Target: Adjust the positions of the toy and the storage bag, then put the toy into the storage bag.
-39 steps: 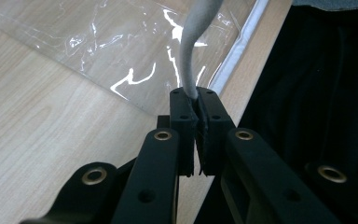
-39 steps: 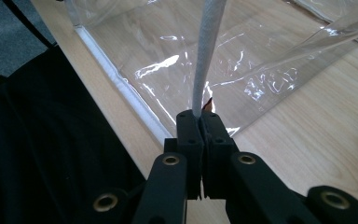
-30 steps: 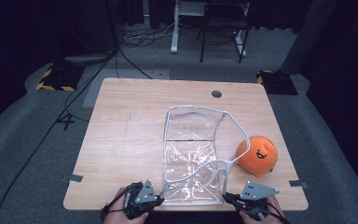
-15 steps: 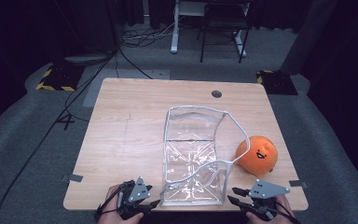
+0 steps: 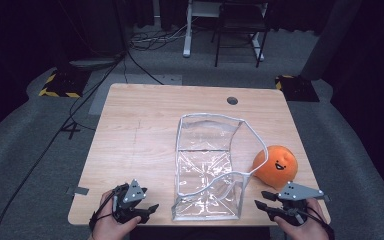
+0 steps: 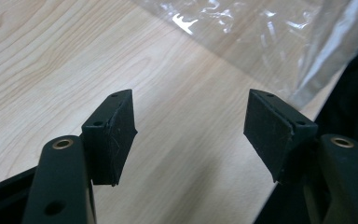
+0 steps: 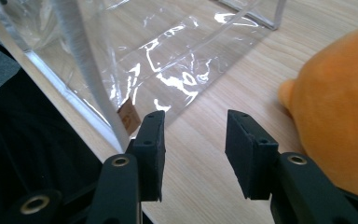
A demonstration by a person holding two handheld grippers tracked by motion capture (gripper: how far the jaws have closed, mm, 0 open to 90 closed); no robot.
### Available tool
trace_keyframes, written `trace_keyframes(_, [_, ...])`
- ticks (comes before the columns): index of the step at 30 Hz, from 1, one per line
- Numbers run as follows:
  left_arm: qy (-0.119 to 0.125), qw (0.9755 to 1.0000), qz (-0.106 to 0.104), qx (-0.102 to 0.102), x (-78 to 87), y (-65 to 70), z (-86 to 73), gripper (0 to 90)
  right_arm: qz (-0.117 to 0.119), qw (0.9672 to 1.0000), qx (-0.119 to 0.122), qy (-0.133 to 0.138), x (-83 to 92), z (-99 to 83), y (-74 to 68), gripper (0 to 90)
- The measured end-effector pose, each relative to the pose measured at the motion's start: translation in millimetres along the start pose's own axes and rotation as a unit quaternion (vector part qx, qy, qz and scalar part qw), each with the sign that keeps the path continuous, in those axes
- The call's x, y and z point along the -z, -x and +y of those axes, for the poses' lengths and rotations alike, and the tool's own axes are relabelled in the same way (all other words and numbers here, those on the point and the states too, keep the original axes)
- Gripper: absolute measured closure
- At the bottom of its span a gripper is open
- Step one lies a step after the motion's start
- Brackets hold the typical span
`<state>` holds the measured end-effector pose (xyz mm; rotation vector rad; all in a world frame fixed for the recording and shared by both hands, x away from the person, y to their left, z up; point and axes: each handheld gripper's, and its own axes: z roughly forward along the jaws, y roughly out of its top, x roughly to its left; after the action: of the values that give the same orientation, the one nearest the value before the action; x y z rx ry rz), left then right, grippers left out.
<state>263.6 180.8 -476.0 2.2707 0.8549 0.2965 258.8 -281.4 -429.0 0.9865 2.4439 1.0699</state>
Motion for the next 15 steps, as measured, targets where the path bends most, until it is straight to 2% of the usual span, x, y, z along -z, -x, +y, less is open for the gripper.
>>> trace_keyframes(9, [0.001, 0.9999, 0.014, 0.010, -4.4, -21.5, -7.1, 31.8, -0.011, 0.9999, -0.006, 0.001, 9.0, 6.4, 12.7, 56.0])
trace_keyframes(15, [-0.011, 0.9995, 0.023, 0.021, -8.5, -36.4, -14.6, 30.7, -0.018, 0.9997, -0.015, -0.001, 15.6, 11.4, 24.3, 55.5])
